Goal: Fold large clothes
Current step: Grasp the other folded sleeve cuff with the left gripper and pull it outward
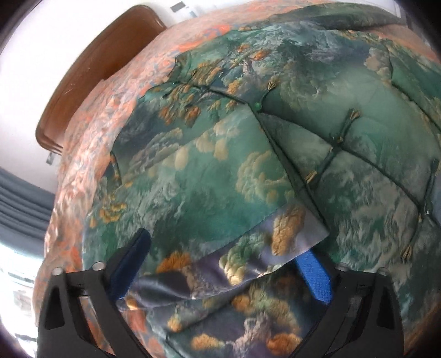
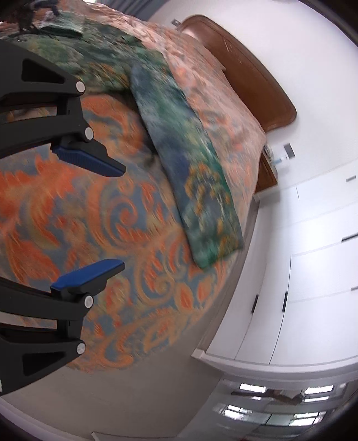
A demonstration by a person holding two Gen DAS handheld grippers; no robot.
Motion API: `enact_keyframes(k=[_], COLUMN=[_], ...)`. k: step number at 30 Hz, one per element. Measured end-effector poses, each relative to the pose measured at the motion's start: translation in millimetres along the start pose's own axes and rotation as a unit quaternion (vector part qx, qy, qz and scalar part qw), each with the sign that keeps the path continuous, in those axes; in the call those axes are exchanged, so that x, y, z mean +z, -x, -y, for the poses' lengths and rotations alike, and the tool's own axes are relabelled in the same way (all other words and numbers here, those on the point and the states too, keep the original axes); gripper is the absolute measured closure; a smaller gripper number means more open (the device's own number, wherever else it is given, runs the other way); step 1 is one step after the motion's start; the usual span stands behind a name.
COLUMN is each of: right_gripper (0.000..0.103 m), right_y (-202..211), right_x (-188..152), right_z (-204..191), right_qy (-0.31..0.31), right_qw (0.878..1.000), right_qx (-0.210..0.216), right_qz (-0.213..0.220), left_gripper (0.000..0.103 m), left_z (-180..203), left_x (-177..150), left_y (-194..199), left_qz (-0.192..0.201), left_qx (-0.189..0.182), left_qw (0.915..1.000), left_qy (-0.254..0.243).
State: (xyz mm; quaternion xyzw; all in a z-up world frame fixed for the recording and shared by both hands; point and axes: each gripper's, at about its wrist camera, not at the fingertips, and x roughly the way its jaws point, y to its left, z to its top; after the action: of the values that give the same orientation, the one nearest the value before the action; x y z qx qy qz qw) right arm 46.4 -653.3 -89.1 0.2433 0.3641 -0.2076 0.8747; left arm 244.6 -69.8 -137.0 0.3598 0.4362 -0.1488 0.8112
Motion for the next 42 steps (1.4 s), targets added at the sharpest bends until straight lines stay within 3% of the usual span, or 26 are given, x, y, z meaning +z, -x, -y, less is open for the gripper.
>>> enact_keyframes(k=[2, 4, 8, 11, 15, 20, 25, 29, 31, 34, 42], right_gripper=[0.04, 0.04, 0.04, 0.04, 0.04, 0.04, 0.04, 0.04, 0.04, 0.04, 0.04], right_y=[6.7, 17.8, 42.5, 60.3, 72.2, 81.3, 83.2, 79.8, 78.8, 76.5, 69.1], right_x=[-7.2, -14.9, -26.1, -34.3, -46.0, -58.4, -72.6, -81.6, -85.3, -91.9, -98.4], right_z=[-13.8, -34.5, -69.9, -95.2, -120.2, -144.4, -173.5, -187.1, -190.1, -196.3, -207.3], right_qy=[0.01, 0.032, 0.082, 0.121, 0.148, 0.16, 0.183, 0.191, 0.192, 0.196, 0.199], right_qw=[1.0, 0.999, 0.995, 0.989, 0.985, 0.98, 0.974, 0.972, 0.971, 0.97, 0.969], right_qx=[0.016, 0.031, 0.042, 0.049, 0.066, 0.094, 0.118, 0.132, 0.137, 0.14, 0.146], right_qz=[0.0, 0.008, 0.038, 0.063, 0.067, 0.072, 0.062, 0.046, 0.041, 0.033, 0.021], left_gripper=[0.07, 0.087, 0.093, 0.093, 0.093, 0.093, 0.093, 0.093, 0.093, 0.093, 0.087], left_z=[-4.9, -8.7, -43.8, -101.7, -198.9, -298.3, -332.3, -330.0, -321.0, -297.1, -266.2], left_x=[1.3, 0.4, -6.6, -19.2, -59.7, -146.5, -231.1, -277.7, -295.5, -302.5, -300.4], left_y=[1.4, 8.0, 39.9, 73.3, 115.3, 134.1, 115.2, 94.1, 90.1, 93.5, 90.2], left_qz=[-0.008, 0.0, 0.037, 0.068, 0.099, 0.083, 0.025, -0.022, -0.031, -0.032, -0.062], left_qx=[-0.031, -0.032, -0.045, -0.036, 0.024, 0.098, 0.147, 0.149, 0.139, 0.138, 0.173], left_qw=[0.9994, 0.9993, 0.9951, 0.9839, 0.9526, 0.8915, 0.8401, 0.8158, 0.8097, 0.8096, 0.8234], left_qy=[0.013, 0.021, 0.08, 0.161, 0.287, 0.434, 0.522, 0.558, 0.569, 0.569, 0.537])
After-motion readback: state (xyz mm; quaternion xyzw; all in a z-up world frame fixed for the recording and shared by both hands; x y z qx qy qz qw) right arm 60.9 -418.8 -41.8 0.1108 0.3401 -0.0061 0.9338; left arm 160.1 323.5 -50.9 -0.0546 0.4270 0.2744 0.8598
